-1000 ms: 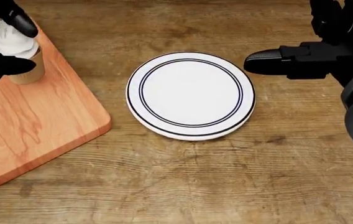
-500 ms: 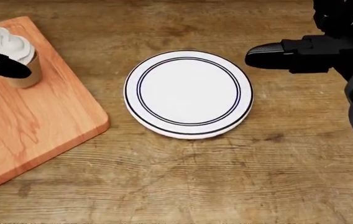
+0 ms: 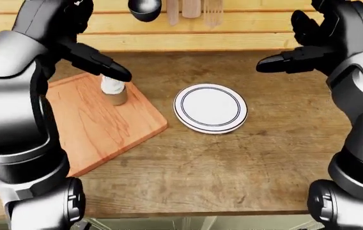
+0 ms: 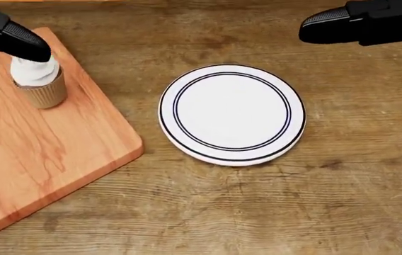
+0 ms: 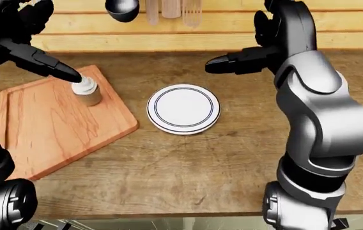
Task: Move the dessert items from the plate to the tray.
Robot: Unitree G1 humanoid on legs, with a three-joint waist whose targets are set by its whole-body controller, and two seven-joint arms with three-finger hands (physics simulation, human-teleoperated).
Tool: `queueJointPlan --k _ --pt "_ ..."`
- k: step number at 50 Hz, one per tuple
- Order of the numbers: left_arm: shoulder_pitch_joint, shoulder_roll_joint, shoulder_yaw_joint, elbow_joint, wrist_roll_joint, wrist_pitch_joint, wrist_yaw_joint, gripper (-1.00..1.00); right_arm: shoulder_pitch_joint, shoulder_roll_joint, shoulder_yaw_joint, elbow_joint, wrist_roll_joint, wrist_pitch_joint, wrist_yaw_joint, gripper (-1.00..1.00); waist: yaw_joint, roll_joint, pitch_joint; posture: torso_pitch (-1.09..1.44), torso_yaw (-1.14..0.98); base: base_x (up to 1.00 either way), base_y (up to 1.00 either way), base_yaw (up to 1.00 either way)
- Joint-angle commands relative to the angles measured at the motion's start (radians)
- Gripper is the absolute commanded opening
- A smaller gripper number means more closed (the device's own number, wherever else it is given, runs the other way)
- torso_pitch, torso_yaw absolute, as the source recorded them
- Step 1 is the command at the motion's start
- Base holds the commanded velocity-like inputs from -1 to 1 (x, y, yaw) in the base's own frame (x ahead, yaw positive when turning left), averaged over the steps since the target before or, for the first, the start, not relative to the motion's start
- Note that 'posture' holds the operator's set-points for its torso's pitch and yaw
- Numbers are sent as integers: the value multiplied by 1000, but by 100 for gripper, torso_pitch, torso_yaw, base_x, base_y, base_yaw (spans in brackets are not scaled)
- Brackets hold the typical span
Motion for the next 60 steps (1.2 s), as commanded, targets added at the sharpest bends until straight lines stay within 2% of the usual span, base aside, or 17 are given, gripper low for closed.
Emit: queueJointPlan --k 1,9,12,14,16,21,24,25,28,33,35,45,48,49,57,59,60 --pt "-37 25 29 -50 -6 24 13 100 -35 -8 -3 -30 -8 -22 13 100 11 -8 -33 0 0 -66 45 0" --pt "-66 36 14 -87 -26 74 14 100 -55 -7 -9 -39 -23 1 29 100 27 39 -3 0 0 -70 46 0" --pt "-65 37 14 -93 -28 78 15 100 -56 -5 -13 -46 -23 8 28 100 35 130 -1 0 0 -78 42 0" --pt "-63 38 15 -89 -29 74 17 100 -52 -7 -8 -45 -27 3 32 100 33 117 -13 0 0 -36 31 0" --pt "-57 37 15 -99 -32 80 16 100 -55 -8 -5 -47 -30 5 37 100 24 95 34 0 0 0 31 0" --pt "-41 27 16 -105 -35 82 26 100 -56 -3 3 -48 -38 0 51 100 -13 36 51 0 0 0 32 0" --pt "-39 24 14 -109 -38 85 29 100 -58 3 4 -47 -43 -4 57 100 -23 -67 15 0 0 0 45 0" --pt "-35 23 12 -114 -38 85 30 100 -55 5 4 -46 -45 -8 58 100 -26 -21 60 0 0 0 44 0" --pt "-27 17 11 -114 -38 77 34 100 -45 14 0 -43 -48 -17 59 100 -10 -21 14 0 0 0 45 0" --pt "-16 15 13 -124 -39 76 35 100 -33 26 -7 -48 -47 -19 52 100 -4 40 34 0 0 0 36 10" --pt "-8 14 14 -128 -39 74 35 100 -33 25 -8 -54 -42 -13 52 100 -11 161 22 0 0 0 0 89" --pt "11 13 15 -136 -39 65 36 100 -39 22 -10 -53 -31 -16 41 100 -17 31 51 0 0 0 7 90" --pt "12 9 12 -137 -38 64 36 100 -32 20 -9 -59 -26 -21 43 100 -69 -101 34 0 0 8 49 0" --pt "13 8 12 -136 -37 62 37 100 -32 19 -10 -63 -24 -21 44 100 -61 -45 72 0 0 41 42 0" --pt "29 -4 9 -143 -32 54 38 100 -21 20 -17 -67 -15 -26 35 100 -80 83 52 0 0 62 46 0" --pt "33 -8 8 -146 -30 53 38 100 -14 22 -18 -62 -13 -37 32 100 -81 177 32 0 0 64 43 0" --pt "36 -9 8 -147 -30 52 38 100 -11 24 -19 -57 -12 -44 30 100 -65 118 79 0 0 77 7 0"
